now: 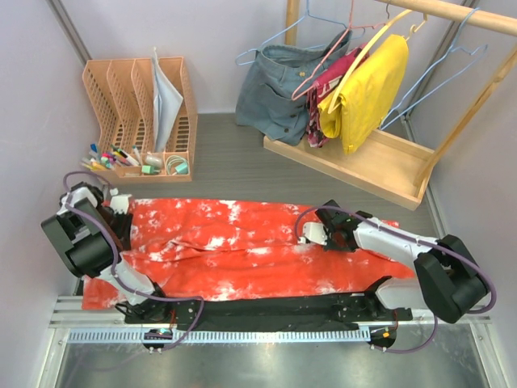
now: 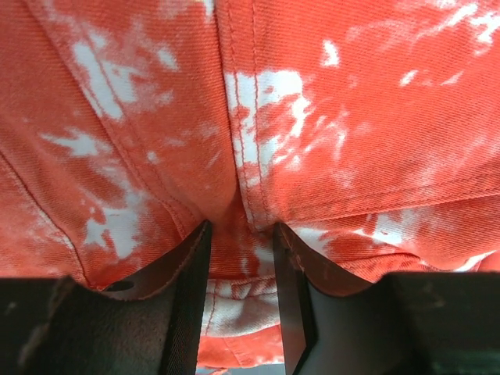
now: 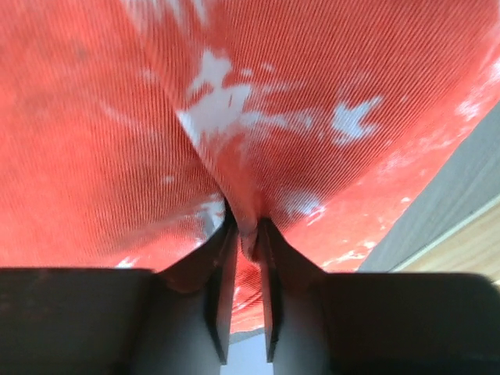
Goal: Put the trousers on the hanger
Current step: Fold the trousers
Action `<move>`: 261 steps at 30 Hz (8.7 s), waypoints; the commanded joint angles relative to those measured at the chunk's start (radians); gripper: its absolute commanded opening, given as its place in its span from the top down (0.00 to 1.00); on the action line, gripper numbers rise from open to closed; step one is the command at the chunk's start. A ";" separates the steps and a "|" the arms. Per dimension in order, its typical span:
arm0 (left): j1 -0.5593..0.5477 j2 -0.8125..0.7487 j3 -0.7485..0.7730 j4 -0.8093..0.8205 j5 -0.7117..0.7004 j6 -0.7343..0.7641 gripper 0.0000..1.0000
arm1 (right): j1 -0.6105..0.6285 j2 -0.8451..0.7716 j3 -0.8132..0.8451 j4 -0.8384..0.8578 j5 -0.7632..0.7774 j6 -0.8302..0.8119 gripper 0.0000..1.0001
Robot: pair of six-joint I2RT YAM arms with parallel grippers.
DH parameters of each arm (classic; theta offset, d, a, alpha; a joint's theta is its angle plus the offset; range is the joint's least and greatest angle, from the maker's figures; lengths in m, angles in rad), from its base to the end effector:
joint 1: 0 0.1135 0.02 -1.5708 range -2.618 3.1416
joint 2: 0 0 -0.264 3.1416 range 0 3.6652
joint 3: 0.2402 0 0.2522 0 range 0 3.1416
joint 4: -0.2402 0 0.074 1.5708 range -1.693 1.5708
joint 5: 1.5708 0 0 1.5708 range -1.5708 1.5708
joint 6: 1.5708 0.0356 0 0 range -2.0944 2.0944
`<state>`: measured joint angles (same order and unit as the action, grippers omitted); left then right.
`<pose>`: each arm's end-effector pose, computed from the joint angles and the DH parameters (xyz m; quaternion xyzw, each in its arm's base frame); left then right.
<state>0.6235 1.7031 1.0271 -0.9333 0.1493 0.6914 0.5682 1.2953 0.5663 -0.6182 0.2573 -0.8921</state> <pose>0.2298 0.1587 0.1596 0.0324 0.9965 -0.0708 0.0304 0.1691 0.0972 0.1434 -0.6467 0.7439 -0.1437 0.0886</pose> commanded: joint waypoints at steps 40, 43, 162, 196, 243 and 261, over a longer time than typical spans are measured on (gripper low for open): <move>-0.056 -0.203 0.157 -0.262 0.289 0.074 0.19 | -0.792 0.513 0.590 -0.309 -0.363 -0.410 0.51; -0.054 -0.207 0.152 -0.246 0.294 0.074 0.17 | -0.792 0.536 0.573 -0.290 -0.355 -0.412 0.51; 0.027 0.013 0.037 -0.015 0.042 0.258 1.00 | -1.050 0.167 0.172 0.093 -0.308 -0.691 0.99; 0.122 -0.157 0.297 -0.254 0.053 0.467 1.00 | -1.205 -0.040 0.240 -0.094 -0.428 -0.809 0.99; 0.246 -0.237 0.066 -0.396 0.013 0.694 0.39 | -1.248 -0.008 0.244 -0.087 -0.374 -0.832 0.44; 0.036 -0.382 -0.194 -0.118 0.049 0.301 0.31 | -1.254 0.251 0.529 -0.466 -0.401 -0.266 0.34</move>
<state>0.7078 1.3167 0.9123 -1.2053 0.2802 1.1122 -0.6823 1.5421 1.1275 -1.0515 -0.1467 -1.3235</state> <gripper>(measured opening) 0.738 0.666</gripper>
